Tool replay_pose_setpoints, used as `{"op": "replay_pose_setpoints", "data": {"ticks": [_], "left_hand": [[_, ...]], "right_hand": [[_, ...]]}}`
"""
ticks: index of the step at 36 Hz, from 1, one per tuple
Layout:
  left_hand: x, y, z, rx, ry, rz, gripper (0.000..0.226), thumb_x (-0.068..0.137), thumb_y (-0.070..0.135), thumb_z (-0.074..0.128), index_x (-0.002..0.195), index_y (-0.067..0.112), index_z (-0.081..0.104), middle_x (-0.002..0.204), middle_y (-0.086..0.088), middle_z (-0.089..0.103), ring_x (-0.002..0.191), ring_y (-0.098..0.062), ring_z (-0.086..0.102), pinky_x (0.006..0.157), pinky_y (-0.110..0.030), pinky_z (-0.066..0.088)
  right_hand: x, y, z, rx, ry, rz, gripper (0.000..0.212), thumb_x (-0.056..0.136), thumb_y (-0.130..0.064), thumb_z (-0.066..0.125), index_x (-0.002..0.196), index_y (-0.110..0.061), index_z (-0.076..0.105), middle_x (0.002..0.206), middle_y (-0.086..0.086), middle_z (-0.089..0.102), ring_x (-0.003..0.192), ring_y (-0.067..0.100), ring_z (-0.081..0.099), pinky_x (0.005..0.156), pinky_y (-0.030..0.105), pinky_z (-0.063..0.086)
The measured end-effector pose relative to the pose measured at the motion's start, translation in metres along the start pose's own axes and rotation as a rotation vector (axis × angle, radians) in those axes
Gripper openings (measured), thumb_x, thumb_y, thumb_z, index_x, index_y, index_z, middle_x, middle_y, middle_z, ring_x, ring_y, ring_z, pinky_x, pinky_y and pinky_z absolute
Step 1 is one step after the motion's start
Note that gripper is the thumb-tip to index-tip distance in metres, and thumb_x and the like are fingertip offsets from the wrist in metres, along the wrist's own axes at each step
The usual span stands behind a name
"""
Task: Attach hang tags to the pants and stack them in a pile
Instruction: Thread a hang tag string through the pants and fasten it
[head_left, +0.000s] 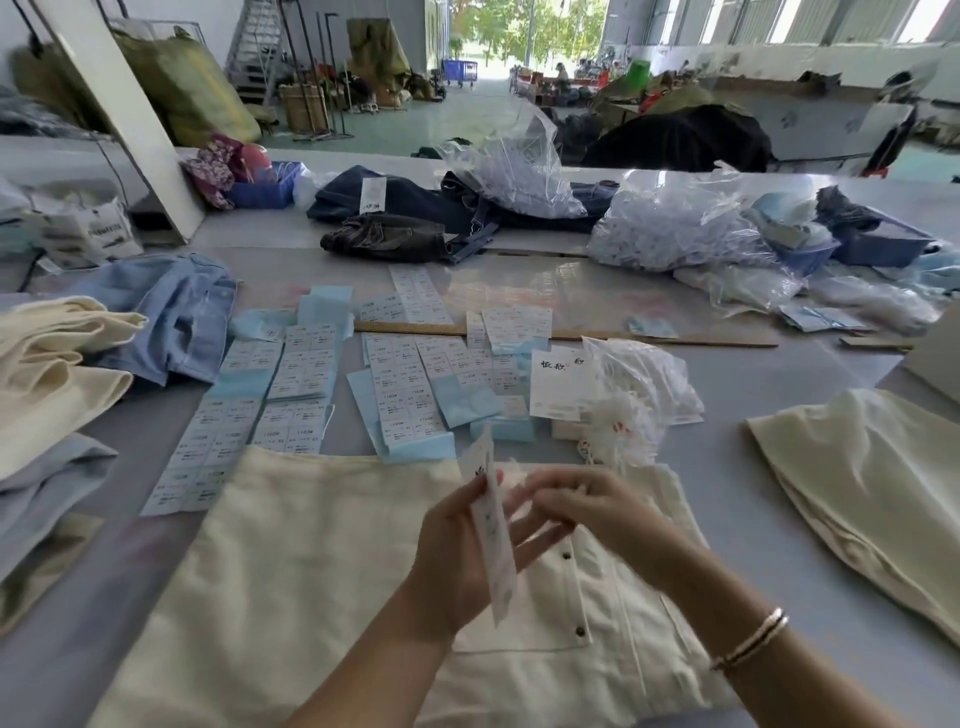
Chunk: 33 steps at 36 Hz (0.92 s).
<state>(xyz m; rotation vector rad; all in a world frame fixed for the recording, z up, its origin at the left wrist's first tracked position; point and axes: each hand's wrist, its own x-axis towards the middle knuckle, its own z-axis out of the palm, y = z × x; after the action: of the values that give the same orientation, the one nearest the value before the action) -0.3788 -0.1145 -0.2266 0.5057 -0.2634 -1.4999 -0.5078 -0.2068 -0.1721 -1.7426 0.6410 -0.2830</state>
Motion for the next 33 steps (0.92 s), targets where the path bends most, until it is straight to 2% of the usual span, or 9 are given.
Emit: {"op": "replay_pose_setpoints", "data": {"ticks": [2,6,10,14,20,24,27,30,33], "left_hand": [[-0.007,-0.001,-0.008,-0.023,0.085,-0.015,0.028,0.091,0.025,0.053,0.085,0.011,0.075,0.129,-0.020,0.059,0.116,-0.039,0.059,0.091,-0.051,0.050],[-0.014,0.001,-0.025,0.064,0.311,0.016,0.024,0.079,0.030,0.060,0.082,0.011,0.075,0.086,-0.005,0.072,0.078,-0.021,0.070,0.067,-0.033,0.056],[-0.029,0.007,-0.020,0.411,0.302,-0.027,0.023,0.068,0.029,0.067,0.077,0.008,0.072,0.065,-0.010,0.066,0.055,-0.020,0.063,0.052,-0.026,0.050],[-0.040,0.007,-0.008,0.674,0.095,-0.142,0.017,0.077,0.027,0.066,0.081,0.014,0.076,0.078,-0.010,0.070,0.063,-0.020,0.066,0.056,-0.027,0.053],[-0.044,0.012,-0.004,0.790,0.095,-0.147,0.018,0.081,0.028,0.059,0.085,0.016,0.071,0.076,-0.005,0.069,0.064,-0.017,0.066,0.056,-0.025,0.051],[-0.045,0.010,-0.011,0.799,0.157,-0.144,0.021,0.081,0.029,0.061,0.091,0.015,0.072,0.084,-0.008,0.073,0.073,-0.022,0.069,0.061,-0.029,0.054],[-0.043,0.008,-0.020,0.814,0.219,-0.108,0.020,0.091,0.026,0.061,0.101,0.012,0.071,0.098,-0.012,0.074,0.090,-0.028,0.071,0.072,-0.034,0.055],[-0.042,0.006,-0.024,0.878,0.297,-0.080,0.020,0.094,0.021,0.058,0.104,0.009,0.071,0.099,-0.010,0.074,0.092,-0.026,0.071,0.075,-0.032,0.055],[-0.042,0.006,-0.026,0.951,0.347,-0.066,0.016,0.095,0.014,0.057,0.103,0.010,0.070,0.095,-0.007,0.075,0.088,-0.021,0.072,0.070,-0.027,0.055]], "right_hand": [[-0.012,0.013,0.024,-0.101,-0.051,0.010,0.013,0.089,-0.017,0.061,0.088,-0.014,0.074,0.089,0.004,0.072,0.084,0.021,0.069,0.079,0.035,0.055],[-0.027,0.034,0.044,-0.080,-0.096,0.092,0.035,0.078,-0.052,0.056,0.080,-0.022,0.074,0.077,-0.009,0.069,0.071,0.001,0.059,0.065,0.015,0.043],[-0.017,0.044,0.050,0.452,0.314,0.235,0.030,0.096,-0.025,0.050,0.081,-0.007,0.068,0.085,0.009,0.066,0.073,0.017,0.060,0.063,0.025,0.049],[-0.017,0.032,0.061,0.426,0.177,0.218,0.031,0.095,-0.007,0.045,0.075,-0.006,0.068,0.072,0.010,0.068,0.063,0.019,0.064,0.056,0.024,0.051],[-0.010,0.024,0.066,0.604,0.122,0.182,0.018,0.089,0.009,0.044,0.083,0.007,0.060,0.081,0.023,0.056,0.070,0.032,0.057,0.067,0.036,0.048],[-0.003,0.030,0.070,0.862,0.255,0.219,0.014,0.091,-0.003,0.051,0.090,0.001,0.064,0.077,0.020,0.063,0.067,0.028,0.063,0.061,0.037,0.056],[0.004,0.043,0.072,1.061,0.366,0.208,0.018,0.093,-0.012,0.053,0.104,-0.006,0.066,0.090,0.022,0.066,0.079,0.033,0.065,0.076,0.048,0.053],[0.006,0.055,0.075,1.048,0.441,0.159,0.021,0.095,-0.010,0.051,0.108,-0.004,0.065,0.091,0.021,0.059,0.082,0.033,0.061,0.083,0.048,0.051],[0.007,0.060,0.080,0.929,0.471,0.131,0.017,0.094,-0.011,0.054,0.101,-0.005,0.068,0.081,0.019,0.066,0.071,0.030,0.065,0.066,0.041,0.056]]}}
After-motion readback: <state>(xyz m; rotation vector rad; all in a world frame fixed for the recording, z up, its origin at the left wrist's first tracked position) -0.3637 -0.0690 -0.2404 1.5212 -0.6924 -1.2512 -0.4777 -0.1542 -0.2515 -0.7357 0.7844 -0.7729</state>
